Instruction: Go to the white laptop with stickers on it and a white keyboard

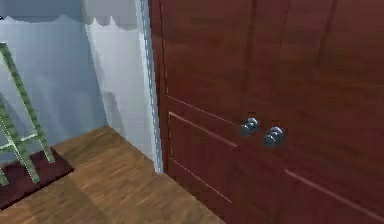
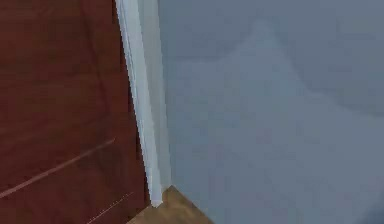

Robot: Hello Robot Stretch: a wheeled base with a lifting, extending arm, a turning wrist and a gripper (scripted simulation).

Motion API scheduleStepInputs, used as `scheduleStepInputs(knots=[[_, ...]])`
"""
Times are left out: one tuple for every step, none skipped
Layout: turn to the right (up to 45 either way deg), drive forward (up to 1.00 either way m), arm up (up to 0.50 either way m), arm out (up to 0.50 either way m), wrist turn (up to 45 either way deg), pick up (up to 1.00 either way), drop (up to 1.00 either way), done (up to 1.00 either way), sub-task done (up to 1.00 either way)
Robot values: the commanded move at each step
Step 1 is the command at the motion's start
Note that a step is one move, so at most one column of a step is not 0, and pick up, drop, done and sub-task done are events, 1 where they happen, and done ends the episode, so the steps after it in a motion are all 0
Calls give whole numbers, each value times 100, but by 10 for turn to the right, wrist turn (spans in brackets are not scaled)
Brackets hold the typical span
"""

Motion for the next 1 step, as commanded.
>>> scheduleStepInputs(knots=[[-450,0,0,0,0,0,0,0,0]])
